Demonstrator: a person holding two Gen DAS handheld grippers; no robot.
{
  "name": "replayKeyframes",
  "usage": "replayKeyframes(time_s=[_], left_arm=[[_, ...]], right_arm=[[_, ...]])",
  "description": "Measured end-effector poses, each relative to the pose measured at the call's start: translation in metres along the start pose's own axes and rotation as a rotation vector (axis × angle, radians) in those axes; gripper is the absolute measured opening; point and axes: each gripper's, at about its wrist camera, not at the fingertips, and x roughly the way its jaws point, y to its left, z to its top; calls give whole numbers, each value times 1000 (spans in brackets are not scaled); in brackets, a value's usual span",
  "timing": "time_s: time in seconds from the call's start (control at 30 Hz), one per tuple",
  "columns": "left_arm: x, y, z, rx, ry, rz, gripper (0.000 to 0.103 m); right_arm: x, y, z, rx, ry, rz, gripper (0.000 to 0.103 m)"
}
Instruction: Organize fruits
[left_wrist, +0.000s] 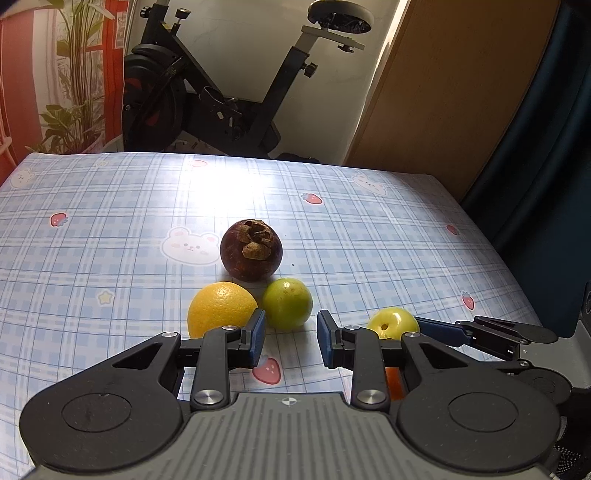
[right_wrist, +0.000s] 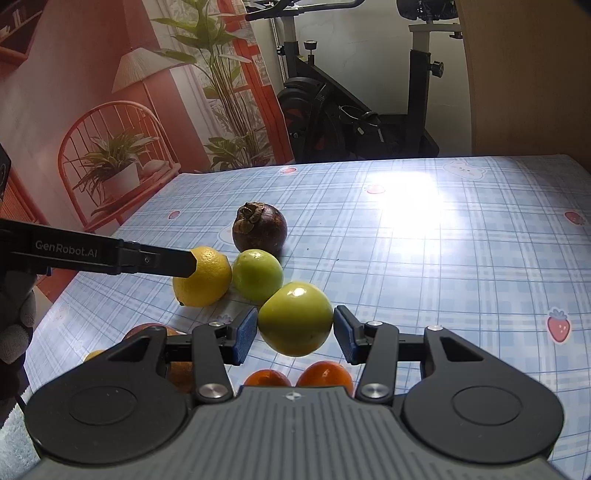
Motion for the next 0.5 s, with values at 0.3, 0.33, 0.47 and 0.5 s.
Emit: replayKeyframes(time_s=[0.3, 0.33, 0.47, 0.5], left_arm=[[-14, -1, -6, 18, -8, 8, 32], [-16, -1, -6, 17, -11, 11, 32], [-22, 0, -9, 17, -19, 18, 32], [-23, 0, -10, 17, -19, 17, 32]], right_arm=[[-13, 16, -9, -34, 3, 31, 49], [-14, 19, -10, -40, 6, 35, 49], [-15, 31, -15, -76, 14, 53, 49], [-16, 33, -16, -83, 16, 54, 49]])
